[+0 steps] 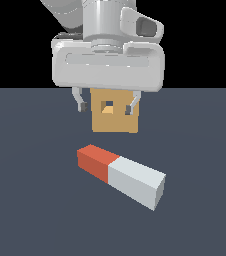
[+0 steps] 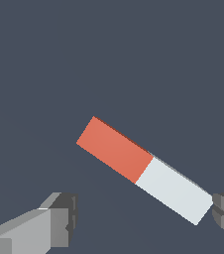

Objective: Insert the peg into the horizontal hole in a box.

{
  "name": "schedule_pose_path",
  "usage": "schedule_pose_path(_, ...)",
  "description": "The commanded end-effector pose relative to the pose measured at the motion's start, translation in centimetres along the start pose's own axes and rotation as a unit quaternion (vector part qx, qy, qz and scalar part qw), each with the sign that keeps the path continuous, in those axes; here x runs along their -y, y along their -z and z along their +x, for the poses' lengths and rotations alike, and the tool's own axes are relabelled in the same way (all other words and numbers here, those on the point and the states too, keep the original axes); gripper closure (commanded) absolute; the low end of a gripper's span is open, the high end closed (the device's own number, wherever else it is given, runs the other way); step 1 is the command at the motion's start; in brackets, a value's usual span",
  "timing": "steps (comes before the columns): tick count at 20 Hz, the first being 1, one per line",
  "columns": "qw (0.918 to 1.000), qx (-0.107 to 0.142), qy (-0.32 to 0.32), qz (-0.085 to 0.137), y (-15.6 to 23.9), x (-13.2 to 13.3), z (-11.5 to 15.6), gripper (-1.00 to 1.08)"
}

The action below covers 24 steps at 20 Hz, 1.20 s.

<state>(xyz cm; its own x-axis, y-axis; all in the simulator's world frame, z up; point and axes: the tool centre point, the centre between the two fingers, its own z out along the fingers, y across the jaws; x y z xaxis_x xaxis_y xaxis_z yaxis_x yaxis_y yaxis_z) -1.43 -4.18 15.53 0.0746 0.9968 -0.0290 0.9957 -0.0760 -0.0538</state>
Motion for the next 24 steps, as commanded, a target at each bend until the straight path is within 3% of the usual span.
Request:
schedule_pose_path(1, 1.0000, 0.000, 0.000, 0.000, 0.0, 0.0, 0.0, -0.92)
schedule_pose_path(15, 0.9981, 0.000, 0.061, -0.004, -1.0, -0.5, -0.9, -0.92)
schedule_pose_path(24, 0.9869, 0.000, 0.161, -0.011, -2.7, -1.5, -2.2, -0.92)
